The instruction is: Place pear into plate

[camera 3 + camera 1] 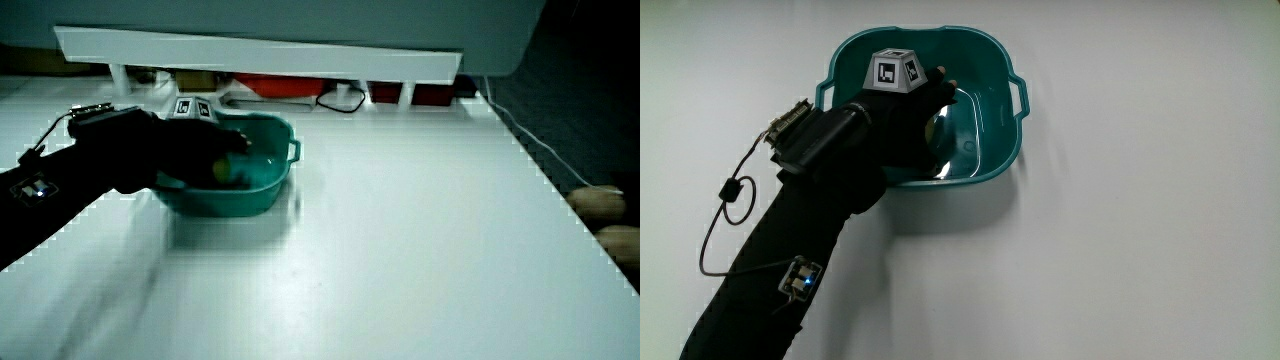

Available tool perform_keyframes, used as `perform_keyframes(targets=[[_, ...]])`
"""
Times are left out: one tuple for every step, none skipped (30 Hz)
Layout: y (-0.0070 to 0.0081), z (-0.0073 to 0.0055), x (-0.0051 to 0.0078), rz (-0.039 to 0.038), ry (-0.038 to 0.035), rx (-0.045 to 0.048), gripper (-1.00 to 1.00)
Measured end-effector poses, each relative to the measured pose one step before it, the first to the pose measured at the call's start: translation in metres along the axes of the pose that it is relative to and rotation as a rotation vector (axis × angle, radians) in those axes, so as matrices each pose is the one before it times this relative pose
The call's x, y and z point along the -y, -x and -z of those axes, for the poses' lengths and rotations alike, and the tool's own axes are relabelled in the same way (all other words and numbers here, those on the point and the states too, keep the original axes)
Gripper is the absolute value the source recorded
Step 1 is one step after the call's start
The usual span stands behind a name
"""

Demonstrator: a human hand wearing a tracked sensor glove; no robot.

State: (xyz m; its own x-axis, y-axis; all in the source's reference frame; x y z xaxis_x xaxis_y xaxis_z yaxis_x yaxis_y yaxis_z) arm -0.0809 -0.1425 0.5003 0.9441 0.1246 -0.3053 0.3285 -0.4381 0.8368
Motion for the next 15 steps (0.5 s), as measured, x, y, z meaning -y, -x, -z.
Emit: perform_keyframes(targets=[[-0.00056,-0.00023,0.00054,0.00430,0.00217,-0.00463,-0.72],[0.00041,0.00044,-0.00057,-0.00290,0.00252,0.00537,-0.78],[0.00021,0.00040,-0.00018,-0.00223,-0.00059,-0.00183,-0.83],[0.00016,0.00004,0.00062,-0.00146,0.00625,0.00184,-0.89],[0.00175,0.00078,-0.00179,0.00475,0.00045,0.00729,-0.94],[0.00063,0.00015,-0.00028,0.00399,-0.00516,-0.00676,-1.00],[0.00035,-0.00013,0.00088,-0.00676,0.00500,0.01084,-1.00],[0.00271,0.00023,-0.00364,0.01978,-0.00851,0.00205,-1.00],[-0.00164,-0.00186,0.00513,-0.00953,0.00137,0.01122,-1.00],[0.00320,-0.00052,-0.00365,0.01416,-0.00321,-0.00123,-1.00],[-0.00132,-0.00243,0.00517,-0.00565,-0.00931,0.00724,-1.00],[0.00084,-0.00150,0.00141,0.00496,0.00874,0.00541,-1.00],[0.00146,-0.00178,0.00144,0.00791,-0.00590,-0.00230,-1.00],[0.00257,-0.00197,0.00047,0.01491,-0.00873,0.00705,-1.00],[0.00206,-0.00266,0.00203,0.01329,-0.01020,0.01369,-1.00]])
